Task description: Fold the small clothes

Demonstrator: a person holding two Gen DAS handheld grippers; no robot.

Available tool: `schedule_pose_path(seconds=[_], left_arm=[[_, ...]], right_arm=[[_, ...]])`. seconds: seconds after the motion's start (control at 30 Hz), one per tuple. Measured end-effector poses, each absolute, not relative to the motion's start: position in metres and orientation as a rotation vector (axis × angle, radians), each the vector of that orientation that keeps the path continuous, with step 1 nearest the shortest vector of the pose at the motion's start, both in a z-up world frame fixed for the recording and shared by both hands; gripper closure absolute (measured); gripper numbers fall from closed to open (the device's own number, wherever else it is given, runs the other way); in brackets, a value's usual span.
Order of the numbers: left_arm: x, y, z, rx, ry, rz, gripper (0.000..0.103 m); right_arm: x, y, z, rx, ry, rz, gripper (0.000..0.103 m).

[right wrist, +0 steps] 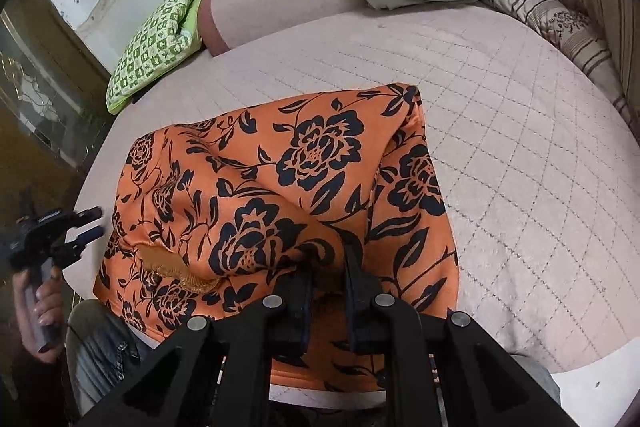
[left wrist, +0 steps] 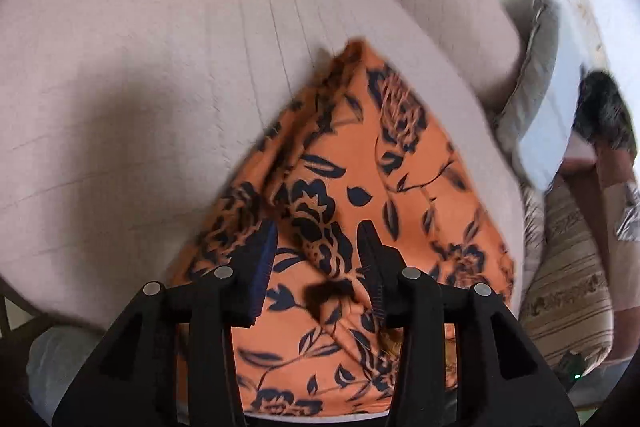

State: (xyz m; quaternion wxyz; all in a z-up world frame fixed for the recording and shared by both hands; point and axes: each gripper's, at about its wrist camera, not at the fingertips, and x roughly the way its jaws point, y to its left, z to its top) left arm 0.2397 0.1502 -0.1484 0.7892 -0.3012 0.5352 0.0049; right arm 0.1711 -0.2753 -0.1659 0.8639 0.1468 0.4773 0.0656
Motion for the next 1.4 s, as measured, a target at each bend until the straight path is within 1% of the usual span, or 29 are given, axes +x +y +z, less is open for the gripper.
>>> schedule_pose_path(seconds=[0.03, 0.07, 0.13, 0.2, 0.27, 0.33, 0.4, 0.43, 0.47, 0.5, 0.57, 0.63, 0.67, 0.73, 0.93, 1.0, 1.07, 1.1, 1.13, 1.23, 1.3, 1.33, 1.4], left_arm=[[0.244, 0.150, -0.156, -0.641, 1.179, 0.026, 0.063], [0.250, 0.147, -0.164, -0.640, 1.207, 0.039, 0.071], [0.257, 0.147, -0.169, -0.645, 1.218, 0.060, 0.095], [0.253, 0.152, -0.159, -0.699, 1.193, 0.064, 0.098], [0.238, 0.152, -0.128, -0.684, 1.129, 0.033, 0.098], [0.218, 0.155, -0.102, -0.724, 1.090, -0.032, 0.098], [0.188, 0.157, -0.072, -0.661, 1.034, -0.043, 0.098], [0.176, 0.157, -0.070, -0.630, 1.024, -0.036, 0.098], [0.167, 0.156, -0.077, -0.611, 1.043, -0.037, 0.098], [0.162, 0.151, -0.096, -0.581, 1.103, -0.032, 0.098], [0.160, 0.142, -0.133, -0.559, 1.210, -0.020, 0.098], [0.151, 0.141, -0.167, -0.646, 1.290, -0.032, 0.098], [0.148, 0.141, -0.170, -0.656, 1.292, -0.029, 0.098], [0.140, 0.142, -0.168, -0.652, 1.276, -0.030, 0.097], [0.126, 0.141, -0.145, -0.573, 1.230, -0.036, 0.095], [0.126, 0.136, -0.137, -0.548, 1.216, -0.037, 0.095], [0.125, 0.137, -0.132, -0.550, 1.201, -0.036, 0.095], [0.128, 0.135, -0.131, -0.555, 1.194, -0.038, 0.095], [0.129, 0.136, -0.131, -0.560, 1.192, -0.035, 0.095], [0.139, 0.134, -0.132, -0.559, 1.206, -0.023, 0.095], [0.151, 0.128, -0.139, -0.512, 1.226, -0.027, 0.081], [0.154, 0.130, -0.142, -0.501, 1.234, -0.024, 0.072], [0.164, 0.128, -0.153, -0.455, 1.242, 0.043, 0.071]], right_arm=[[0.171, -0.275, -0.166, 0.306, 1.002, 0.135, 0.091], [0.171, -0.275, -0.167, 0.304, 1.003, 0.133, 0.091], [0.174, -0.276, -0.167, 0.315, 1.004, 0.135, 0.091], [0.177, -0.279, -0.168, 0.332, 1.000, 0.142, 0.091], [0.179, -0.284, -0.160, 0.343, 0.996, 0.140, 0.091], [0.172, -0.289, -0.138, 0.339, 0.954, 0.166, 0.091], [0.158, -0.291, -0.112, 0.293, 0.910, 0.180, 0.091], [0.149, -0.291, -0.100, 0.256, 0.887, 0.185, 0.091], [0.141, -0.290, -0.095, 0.225, 0.878, 0.188, 0.091], [0.135, -0.289, -0.096, 0.197, 0.885, 0.189, 0.091], [0.134, -0.284, -0.116, 0.159, 0.940, 0.178, 0.091], [0.141, -0.285, -0.144, 0.155, 1.010, 0.133, 0.091], [0.146, -0.290, -0.158, 0.203, 1.054, 0.113, 0.091], [0.145, -0.298, -0.166, 0.274, 1.089, 0.102, 0.091], [0.113, -0.304, -0.151, 0.349, 1.094, 0.204, 0.087], [0.098, -0.305, -0.148, 0.405, 1.085, 0.276, 0.079], [0.089, -0.309, -0.146, 0.438, 1.063, 0.268, 0.050], [0.088, -0.308, -0.144, 0.445, 1.050, 0.261, 0.046], [0.089, -0.309, -0.144, 0.461, 1.038, 0.250, 0.044], [0.102, -0.314, -0.156, 0.549, 1.056, 0.191, 0.044], [0.117, -0.315, -0.174, 0.585, 1.111, 0.139, 0.044], [0.123, -0.314, -0.180, 0.593, 1.136, 0.125, 0.046], [0.134, -0.313, -0.192, 0.607, 1.177, 0.103, 0.054]])
